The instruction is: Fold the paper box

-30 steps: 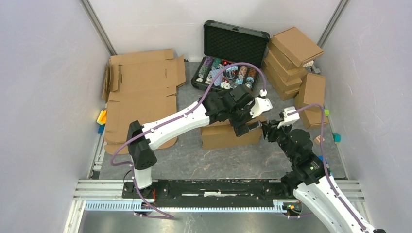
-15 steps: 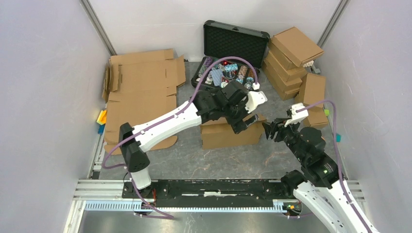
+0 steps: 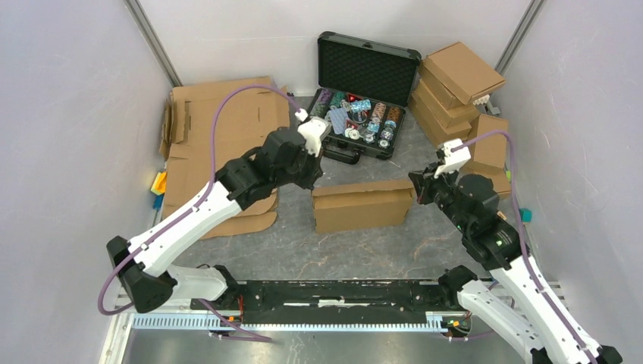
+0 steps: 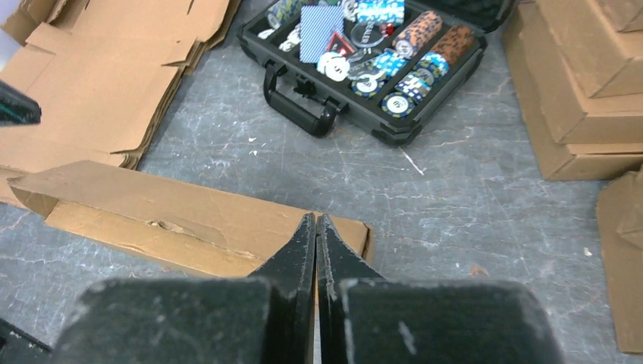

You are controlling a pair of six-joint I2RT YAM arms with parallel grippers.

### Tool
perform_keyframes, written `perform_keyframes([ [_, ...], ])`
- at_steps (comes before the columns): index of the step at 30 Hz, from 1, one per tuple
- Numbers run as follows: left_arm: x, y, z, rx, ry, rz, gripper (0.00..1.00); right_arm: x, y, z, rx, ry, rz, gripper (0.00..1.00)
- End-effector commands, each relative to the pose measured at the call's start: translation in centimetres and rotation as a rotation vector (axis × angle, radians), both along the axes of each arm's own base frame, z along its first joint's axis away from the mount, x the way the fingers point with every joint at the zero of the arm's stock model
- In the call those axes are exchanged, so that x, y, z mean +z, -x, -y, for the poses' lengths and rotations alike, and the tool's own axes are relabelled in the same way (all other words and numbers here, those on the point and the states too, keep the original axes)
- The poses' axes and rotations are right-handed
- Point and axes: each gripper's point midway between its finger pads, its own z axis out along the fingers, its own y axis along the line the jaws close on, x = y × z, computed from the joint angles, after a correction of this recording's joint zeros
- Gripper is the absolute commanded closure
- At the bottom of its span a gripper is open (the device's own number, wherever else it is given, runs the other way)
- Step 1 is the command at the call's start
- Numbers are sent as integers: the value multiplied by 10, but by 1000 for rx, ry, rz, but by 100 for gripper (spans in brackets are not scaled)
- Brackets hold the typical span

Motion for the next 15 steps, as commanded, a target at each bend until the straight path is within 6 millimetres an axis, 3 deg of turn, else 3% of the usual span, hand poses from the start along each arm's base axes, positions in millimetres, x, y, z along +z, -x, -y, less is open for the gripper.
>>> perform_keyframes([
  [1, -6, -1, -4, 89, 128, -15, 98, 6, -10, -20, 61, -41, 9, 100],
  [8, -26, 10, -1, 60, 163, -53, 98, -34, -17, -4, -33, 24, -58, 100],
  [15, -53, 15, -4, 69, 139, -104, 98, -80, -11, 8, -84, 68, -129, 100],
])
